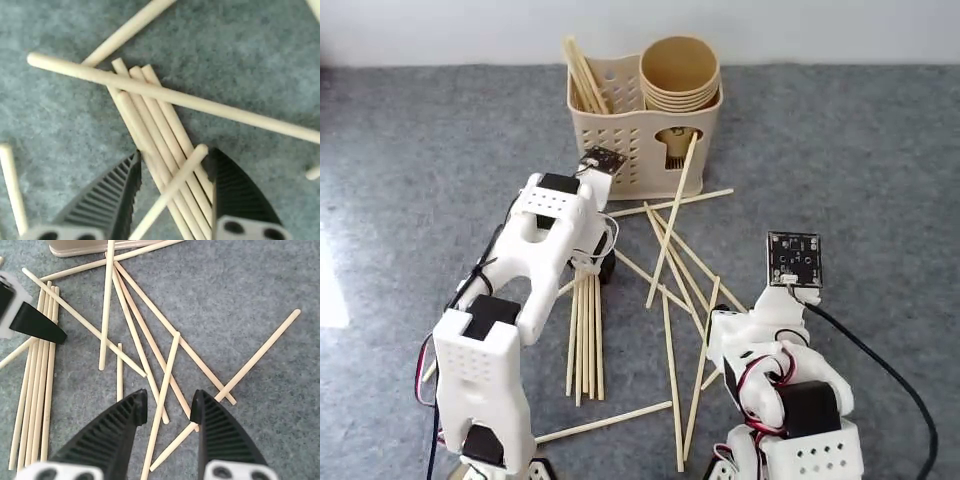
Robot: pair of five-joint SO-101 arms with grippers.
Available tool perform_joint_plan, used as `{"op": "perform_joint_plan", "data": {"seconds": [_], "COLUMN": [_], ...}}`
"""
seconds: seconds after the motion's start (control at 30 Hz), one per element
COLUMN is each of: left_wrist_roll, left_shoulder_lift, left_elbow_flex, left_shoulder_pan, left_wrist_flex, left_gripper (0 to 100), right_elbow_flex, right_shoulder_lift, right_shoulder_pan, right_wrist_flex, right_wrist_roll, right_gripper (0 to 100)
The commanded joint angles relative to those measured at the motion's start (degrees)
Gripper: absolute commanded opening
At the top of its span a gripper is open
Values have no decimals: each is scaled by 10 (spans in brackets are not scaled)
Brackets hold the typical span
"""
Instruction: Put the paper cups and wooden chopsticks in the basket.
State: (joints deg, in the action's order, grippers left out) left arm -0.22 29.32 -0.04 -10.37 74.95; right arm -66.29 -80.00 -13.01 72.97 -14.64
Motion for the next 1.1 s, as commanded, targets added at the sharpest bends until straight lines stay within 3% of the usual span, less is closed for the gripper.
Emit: {"op": "perform_joint_plan", "data": {"seconds": [0.0,0.23,0.5,0.83,1.07], "left_wrist_roll": [0,0,-13,-29,-51], "left_shoulder_lift": [-3,-2,-1,-21,-123], "left_elbow_flex": [-15,-13,-7,-5,-5], "left_shoulder_pan": [-6,33,27,28,27], "left_wrist_flex": [10,5,5,36,76], "left_gripper": [218,208,13,13,12], "right_elbow_flex": [4,4,4,4,4], "right_shoulder_lift": [-7,-7,-7,-7,-7], "right_shoulder_pan": [6,5,7,7,7], "right_wrist_flex": [-10,-10,-11,-12,-12], "right_wrist_roll": [-5,-5,-5,-6,-6], "right_gripper": [162,162,161,161,161]}}
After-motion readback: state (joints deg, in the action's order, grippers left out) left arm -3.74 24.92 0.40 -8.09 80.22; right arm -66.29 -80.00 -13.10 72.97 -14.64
